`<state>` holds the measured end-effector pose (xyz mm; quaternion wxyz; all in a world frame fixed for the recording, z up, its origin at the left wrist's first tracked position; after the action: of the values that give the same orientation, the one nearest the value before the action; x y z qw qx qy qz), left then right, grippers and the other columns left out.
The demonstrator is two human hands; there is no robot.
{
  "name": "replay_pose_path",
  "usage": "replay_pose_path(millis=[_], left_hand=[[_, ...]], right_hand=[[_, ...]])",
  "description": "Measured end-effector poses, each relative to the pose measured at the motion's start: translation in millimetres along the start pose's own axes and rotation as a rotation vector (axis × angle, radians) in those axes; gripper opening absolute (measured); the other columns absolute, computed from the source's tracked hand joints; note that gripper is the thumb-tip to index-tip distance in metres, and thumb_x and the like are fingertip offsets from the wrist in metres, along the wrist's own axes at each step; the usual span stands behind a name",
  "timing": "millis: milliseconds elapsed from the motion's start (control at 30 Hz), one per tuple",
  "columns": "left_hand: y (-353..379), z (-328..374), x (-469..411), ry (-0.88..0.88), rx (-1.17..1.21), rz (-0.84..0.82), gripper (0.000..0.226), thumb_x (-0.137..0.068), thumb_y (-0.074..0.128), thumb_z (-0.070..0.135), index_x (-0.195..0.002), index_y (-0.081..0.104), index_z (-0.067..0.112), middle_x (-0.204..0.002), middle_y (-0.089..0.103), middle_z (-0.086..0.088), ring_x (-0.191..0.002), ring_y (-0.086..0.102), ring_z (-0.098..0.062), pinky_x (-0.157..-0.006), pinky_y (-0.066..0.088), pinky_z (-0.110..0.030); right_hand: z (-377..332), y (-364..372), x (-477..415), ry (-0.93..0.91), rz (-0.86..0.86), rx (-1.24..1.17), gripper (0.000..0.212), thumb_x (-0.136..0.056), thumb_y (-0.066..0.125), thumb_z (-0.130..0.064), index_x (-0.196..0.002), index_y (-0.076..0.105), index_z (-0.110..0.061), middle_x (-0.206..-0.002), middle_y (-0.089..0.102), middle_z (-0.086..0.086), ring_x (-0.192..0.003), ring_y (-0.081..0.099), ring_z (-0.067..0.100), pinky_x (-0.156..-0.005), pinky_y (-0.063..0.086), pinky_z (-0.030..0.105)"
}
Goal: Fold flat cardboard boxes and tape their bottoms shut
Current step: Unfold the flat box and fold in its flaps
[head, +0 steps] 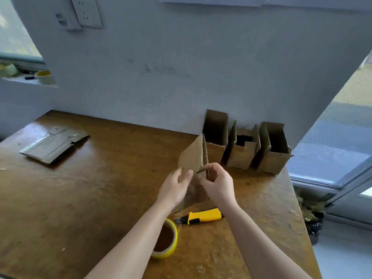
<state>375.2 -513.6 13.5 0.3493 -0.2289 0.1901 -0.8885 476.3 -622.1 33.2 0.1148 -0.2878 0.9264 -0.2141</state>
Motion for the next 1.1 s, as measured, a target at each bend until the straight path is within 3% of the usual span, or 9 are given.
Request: replay_pose_path(millis=[200,367,500,567,667,733,800,933,1100], left_hand=[[-4,4,-8,-0.143,0.232,-0.066,0.091,-0.072,0.044,0.080,-0.143,0.038,0.023,-0.145,0.045,-0.003,-0.122,0.048,-0.019,-0.093,0.042,-0.033],[-13,-15,-16,-0.170,0.115,0.021,0.047,-0.094,0.048,0.046,-0.133,0.050,0.020,-0.130,0.057,-0.005,-0.109,0.055,-0.021,-0.094,0.048,-0.038],[-29,-14,-16,-0.073,-0.188,0.171,0.027,-0.099,0.042,0.028,-0.108,0.061,0.010,-0.100,0.065,-0.006,-0.083,0.061,-0.020,-0.063,0.048,-0.033],[-41,-16,-16,-0.041,-0.281,0.262,0.030,-0.100,0.043,0.025,-0.109,0.061,0.003,-0.096,0.064,-0.010,-0.084,0.061,-0.024,-0.063,0.049,-0.034],[-56,-24,-18,-0.041,-0.306,0.270,0.033,-0.100,0.042,0.025,-0.123,0.056,0.005,-0.117,0.062,-0.013,-0.106,0.059,-0.029,-0.083,0.052,-0.040],[-64,-29,-24,-0.045,-0.302,0.219,0.035,-0.101,0.042,0.025,-0.130,0.053,0.009,-0.127,0.059,-0.010,-0.114,0.056,-0.028,-0.091,0.049,-0.041],[-70,-36,-30,-0.063,-0.255,0.168,0.035,-0.101,0.043,0.025,-0.131,0.053,0.009,-0.128,0.057,-0.011,-0.116,0.054,-0.029,-0.095,0.048,-0.042],[-83,-48,-37,-0.133,-0.133,0.268,0.035,-0.099,0.048,0.026,-0.130,0.055,0.010,-0.128,0.059,-0.010,-0.116,0.054,-0.029,-0.093,0.047,-0.041],[-90,-57,-42,-0.127,-0.014,0.430,0.026,-0.093,0.059,0.030,-0.116,0.062,0.017,-0.122,0.062,-0.005,-0.108,0.057,-0.023,-0.079,0.048,-0.031]], right_hand=[[-6,26,-1,0.001,-0.176,0.071,0.024,-0.092,0.056,-0.024,-0.076,0.073,-0.018,-0.063,0.068,0.002,-0.059,0.064,0.023,-0.056,0.054,0.042],[-5,32,-3,-0.027,-0.213,0.122,0.013,-0.085,0.067,-0.019,-0.091,0.076,-0.028,-0.074,0.067,-0.016,-0.063,0.064,0.002,-0.059,0.054,0.021],[-7,35,-7,-0.027,-0.156,0.283,0.014,-0.082,0.071,-0.031,-0.072,0.061,-0.030,-0.073,0.061,-0.014,-0.065,0.056,0.002,-0.050,0.033,0.010],[-5,36,-9,0.003,-0.109,0.352,0.023,-0.081,0.072,-0.029,-0.068,0.052,-0.029,-0.079,0.056,-0.011,-0.071,0.054,0.007,-0.050,0.028,0.011],[-6,35,-13,0.035,-0.069,0.375,0.033,-0.076,0.075,-0.023,-0.100,0.052,-0.025,-0.110,0.050,-0.003,-0.106,0.049,0.017,-0.066,0.040,0.014],[-9,36,-19,0.060,-0.127,0.351,0.077,-0.076,0.075,-0.017,-0.141,0.033,-0.023,-0.146,0.033,0.003,-0.135,0.033,0.021,-0.093,0.048,0.029],[-13,36,-24,0.045,-0.198,0.301,0.091,-0.079,0.072,-0.011,-0.151,0.019,-0.026,-0.154,0.026,0.000,-0.141,0.028,0.022,-0.105,0.042,0.037],[-14,39,-28,-0.090,-0.286,0.333,0.056,-0.084,0.063,-0.011,-0.136,0.051,-0.027,-0.125,0.059,-0.003,-0.114,0.055,0.015,-0.084,0.047,0.021],[-12,45,-29,-0.202,-0.337,0.408,0.038,-0.091,0.059,-0.027,-0.129,0.061,-0.025,-0.115,0.057,-0.006,-0.106,0.052,0.011,-0.080,0.044,0.018]])
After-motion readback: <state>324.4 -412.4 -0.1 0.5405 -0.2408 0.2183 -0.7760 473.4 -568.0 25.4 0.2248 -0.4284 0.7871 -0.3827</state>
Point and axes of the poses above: each hand's wrist, its own x-axis away from the middle knuckle, its own y-axis out of the palm, z = x × y, the point moved 3 cm from there along -x, towards the middle knuckle
